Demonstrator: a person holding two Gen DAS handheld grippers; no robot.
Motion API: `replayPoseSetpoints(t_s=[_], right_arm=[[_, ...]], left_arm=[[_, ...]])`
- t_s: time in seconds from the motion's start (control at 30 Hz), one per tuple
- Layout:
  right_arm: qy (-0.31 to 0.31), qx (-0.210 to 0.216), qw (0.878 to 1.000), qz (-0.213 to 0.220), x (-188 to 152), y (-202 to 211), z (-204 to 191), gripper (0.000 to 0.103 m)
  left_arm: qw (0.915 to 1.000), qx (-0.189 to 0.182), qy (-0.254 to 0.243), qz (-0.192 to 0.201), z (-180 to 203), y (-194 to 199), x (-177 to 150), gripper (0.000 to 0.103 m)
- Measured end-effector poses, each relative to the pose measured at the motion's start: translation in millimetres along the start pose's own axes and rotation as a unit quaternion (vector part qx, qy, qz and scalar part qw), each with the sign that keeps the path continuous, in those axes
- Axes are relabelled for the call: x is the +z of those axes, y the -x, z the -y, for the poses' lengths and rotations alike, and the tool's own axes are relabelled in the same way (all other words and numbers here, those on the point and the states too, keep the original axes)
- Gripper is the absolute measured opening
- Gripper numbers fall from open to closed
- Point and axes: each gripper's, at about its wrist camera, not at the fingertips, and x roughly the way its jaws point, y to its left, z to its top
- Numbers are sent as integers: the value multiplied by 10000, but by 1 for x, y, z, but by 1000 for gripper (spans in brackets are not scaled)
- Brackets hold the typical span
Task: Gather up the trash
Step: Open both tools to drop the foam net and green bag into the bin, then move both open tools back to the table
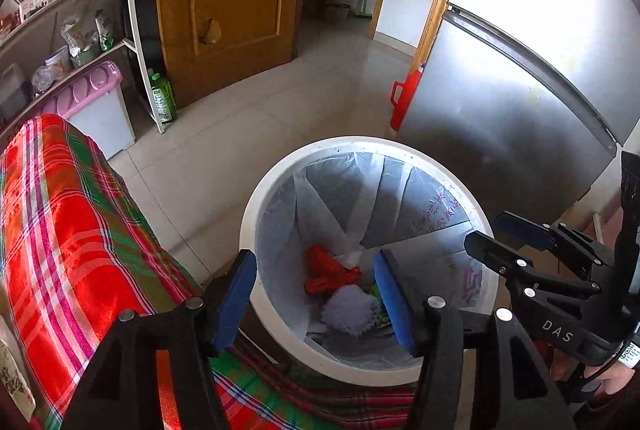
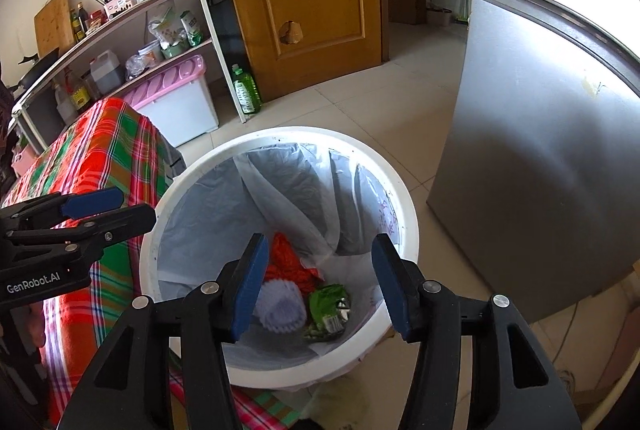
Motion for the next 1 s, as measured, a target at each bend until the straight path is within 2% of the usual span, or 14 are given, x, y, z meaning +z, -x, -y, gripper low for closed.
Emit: replayPoseSetpoints(t_s=[0.53,0.8,1.0], right_arm=[[59,-35,9994,344,0,40,-24,55],[197,45,9982,570,-2,63,-50,55],[355,278,9962,747,-3,78,-78,55]], left_arm=[[9991,185,-31,368,-2,53,-10,61],[9975,333,111,618,-20,91,-23,61],[9954,471,234,804,-39,121,-37,61]])
